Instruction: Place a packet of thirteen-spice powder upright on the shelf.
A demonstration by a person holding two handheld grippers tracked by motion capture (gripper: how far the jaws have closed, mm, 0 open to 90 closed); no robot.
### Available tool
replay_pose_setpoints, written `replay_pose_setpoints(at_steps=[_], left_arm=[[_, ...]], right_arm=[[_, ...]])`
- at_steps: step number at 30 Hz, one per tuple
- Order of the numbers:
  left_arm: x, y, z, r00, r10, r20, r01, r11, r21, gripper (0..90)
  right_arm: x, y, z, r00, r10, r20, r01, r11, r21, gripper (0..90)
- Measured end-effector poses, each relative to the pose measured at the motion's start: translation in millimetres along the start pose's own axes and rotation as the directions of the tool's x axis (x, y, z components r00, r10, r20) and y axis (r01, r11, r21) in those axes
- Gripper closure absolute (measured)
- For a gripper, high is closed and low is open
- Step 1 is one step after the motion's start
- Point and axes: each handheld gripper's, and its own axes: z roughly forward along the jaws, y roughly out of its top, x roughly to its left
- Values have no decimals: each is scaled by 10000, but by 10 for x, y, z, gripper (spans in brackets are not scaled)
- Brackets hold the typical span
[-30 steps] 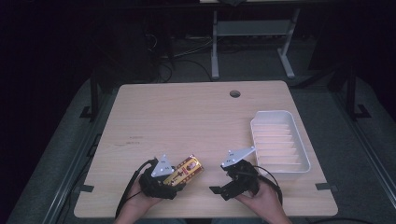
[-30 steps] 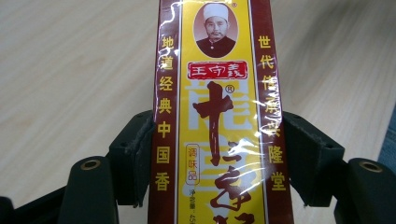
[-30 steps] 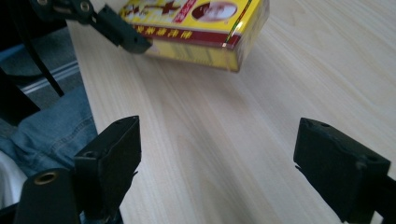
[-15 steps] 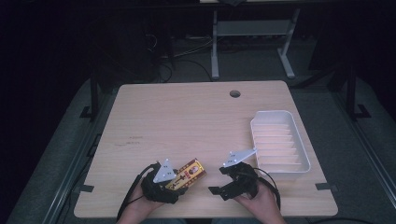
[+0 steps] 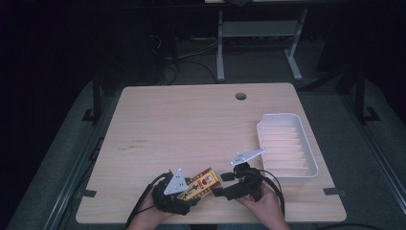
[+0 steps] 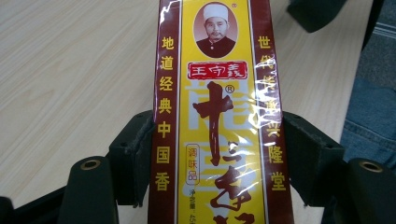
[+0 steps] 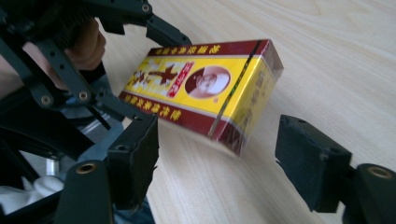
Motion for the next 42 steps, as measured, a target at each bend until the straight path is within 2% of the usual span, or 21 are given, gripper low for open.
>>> replay_pose_setpoints(at_steps=[7, 10, 12, 15, 20, 23, 24, 26, 30, 37, 38, 42], left_arm=[[-67, 35, -7, 9997, 225, -31, -226, 9992, -341, 324], [-92, 50, -12, 9995, 317, -69, -320, 9985, -447, 324], [-102, 56, -4, 9994, 334, -54, -336, 9983, -472, 324], [-95, 58, 14, 9997, 253, 77, -250, 9990, -358, 323], [-99, 68, 33, 9993, 363, 68, -361, 9990, -280, 322], [-114, 69, 35, 9991, 415, 20, -414, 9987, -297, 318], [-132, 73, 32, 9985, 534, -73, -536, 9981, -297, 299], [-143, 79, 29, 9980, 627, -124, -631, 9975, -310, 287], [-136, 76, 18, 9978, 655, -129, -660, 9969, -423, 280], [-126, 83, 3, 9980, 569, 288, -545, 9954, -783, 272], [-122, 81, 4, 9980, 556, 309, -530, 9954, -795, 271], [-96, 68, -6, 9983, 462, 364, -430, 9956, -832, 268]], right_arm=[[-37, 4, 24, 9971, 710, -268, -713, 9974, -111, 305], [-44, 7, 38, 9940, 941, -558, -955, 9952, -221, 313], [-42, 8, 44, 9907, 1123, -770, -1148, 9930, -281, 352], [-32, 7, 64, 9891, 1261, -762, -1285, 9913, -274, 360], [-35, -3, 16, 9824, 1532, -1070, -1612, 9844, -708, 477], [-1, 5, -21, 9807, 1393, -1374, -1542, 9825, -1048, 541], [35, 19, -16, 9822, 1198, -1448, -1365, 9844, -1114, 590], [47, 24, -13, 9811, 1144, -1558, -1326, 9848, -1118, 604], [143, 66, -10, 9904, 629, -1232, -770, 9906, -1134, 628], [168, 95, -81, 9926, 336, -1169, -475, 9918, -1182, 669], [183, 106, -92, 9944, 138, -1047, -253, 9937, -1089, 670], [214, 130, -103, 9950, -165, -986, 66, 9950, -998, 671]])
